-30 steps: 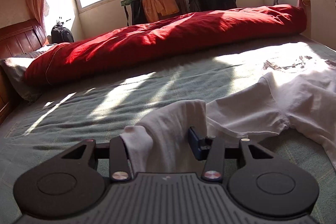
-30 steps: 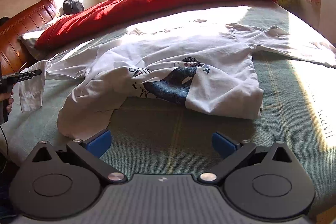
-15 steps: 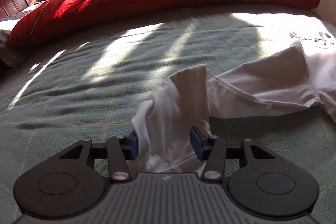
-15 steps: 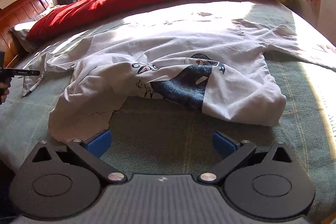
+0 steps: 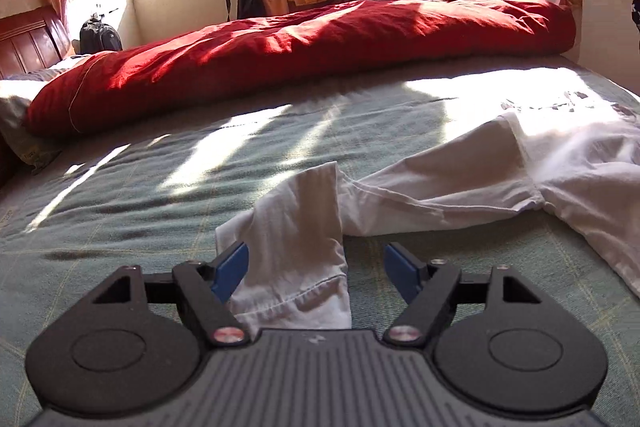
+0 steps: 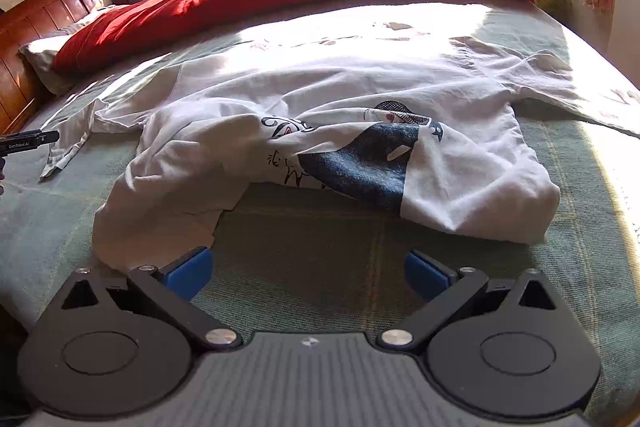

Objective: Fold clothes
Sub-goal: 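Fold the held side edge over the shirt body with the left gripper and release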

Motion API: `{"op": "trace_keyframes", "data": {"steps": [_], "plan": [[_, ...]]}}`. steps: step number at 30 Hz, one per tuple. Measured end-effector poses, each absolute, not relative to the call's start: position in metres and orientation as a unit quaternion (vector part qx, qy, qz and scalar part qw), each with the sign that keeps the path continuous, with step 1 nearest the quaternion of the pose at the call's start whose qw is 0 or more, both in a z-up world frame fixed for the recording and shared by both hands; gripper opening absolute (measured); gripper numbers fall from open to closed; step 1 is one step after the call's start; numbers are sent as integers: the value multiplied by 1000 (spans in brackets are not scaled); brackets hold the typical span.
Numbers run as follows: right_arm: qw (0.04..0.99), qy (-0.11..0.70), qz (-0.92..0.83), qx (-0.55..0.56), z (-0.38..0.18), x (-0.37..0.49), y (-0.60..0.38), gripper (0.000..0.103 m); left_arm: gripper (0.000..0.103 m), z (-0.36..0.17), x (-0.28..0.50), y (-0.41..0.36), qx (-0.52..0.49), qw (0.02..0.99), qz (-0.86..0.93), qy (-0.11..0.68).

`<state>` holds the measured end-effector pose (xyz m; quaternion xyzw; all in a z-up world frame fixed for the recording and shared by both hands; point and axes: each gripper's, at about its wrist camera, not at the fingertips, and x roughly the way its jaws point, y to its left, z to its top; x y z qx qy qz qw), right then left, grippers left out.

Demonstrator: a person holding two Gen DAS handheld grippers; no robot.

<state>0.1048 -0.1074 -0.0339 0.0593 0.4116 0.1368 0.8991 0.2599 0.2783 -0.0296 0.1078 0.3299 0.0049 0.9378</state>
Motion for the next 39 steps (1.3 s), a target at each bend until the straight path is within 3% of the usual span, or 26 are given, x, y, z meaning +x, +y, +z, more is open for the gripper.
{"op": "trace_keyframes", "data": {"steps": [7,9,11,13,17,23,30,36,39], "plan": [[904,404,132,48,-27,96,-106,103,72,-65,284,242,209,906,73,361],[905,403,126,48,-26,94,-109,103,43,-64,281,246,241,896,121,354],[904,405,125,56,-27,96,-111,103,32,-59,275,256,250,892,139,350],[903,406,126,62,-29,96,-111,103,30,-53,267,271,242,892,159,346],[900,410,134,57,-32,97,-106,103,10,-38,250,304,216,897,194,332],[898,413,139,50,-34,99,-101,103,8,-21,226,339,198,897,232,319],[898,413,140,50,-33,101,-100,103,18,-8,207,375,168,891,286,310],[899,410,148,44,-29,101,-97,103,18,-5,198,386,127,890,293,324],[899,409,150,41,-29,100,-96,103,33,-4,195,378,111,899,268,328]]}}
